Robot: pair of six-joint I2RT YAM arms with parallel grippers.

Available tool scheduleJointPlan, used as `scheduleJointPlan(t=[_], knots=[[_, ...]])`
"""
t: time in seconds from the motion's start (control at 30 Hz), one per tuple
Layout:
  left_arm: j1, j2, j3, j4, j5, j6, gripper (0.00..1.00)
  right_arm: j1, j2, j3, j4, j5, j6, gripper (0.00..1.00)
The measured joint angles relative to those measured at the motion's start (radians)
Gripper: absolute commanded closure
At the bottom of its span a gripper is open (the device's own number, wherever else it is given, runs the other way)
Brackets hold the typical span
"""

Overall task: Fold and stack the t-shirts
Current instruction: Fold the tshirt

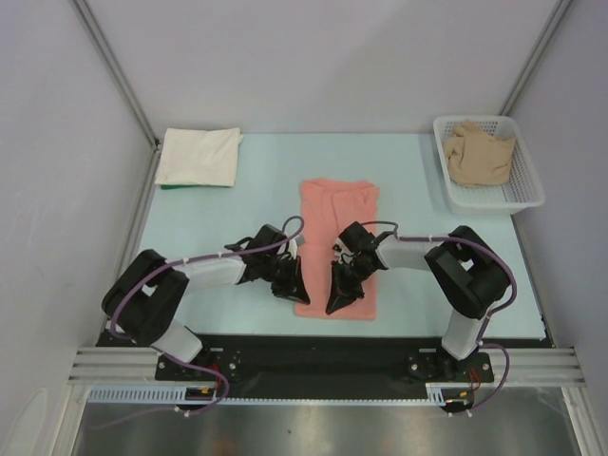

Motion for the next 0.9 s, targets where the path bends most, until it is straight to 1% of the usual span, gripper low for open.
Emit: scheduleJointPlan(t=[0.23,0.43,0.53,0.7,0.9], knots=[[-0.015,0.081,0.013,-0.005,-0.027,-0.001,0.99,0.0,0.007,-0.003,-0.001,-0.001,-0.016,1.0],[-0.014,0.092,0.007,0.013,-0.019,-0.008,1.0,-0.01,-0.009,-0.04,-0.004,-0.001,-0.031,1.0],[-0.014,0.093,0.006,0.017,-0.016,-0.007,1.0,-0.026,-0.051,-0.068,-0.014,0.001,-0.039,1.0],[-0.014,0.093,0.003,0.023,-0.014,-0.007,1.0,-0.111,-0.135,-0.142,-0.045,0.009,-0.074,1.0],[-0.013,0.094,0.0,0.031,-0.01,-0.007,0.99,-0.249,-0.151,-0.226,-0.086,0.005,-0.118,1.0]])
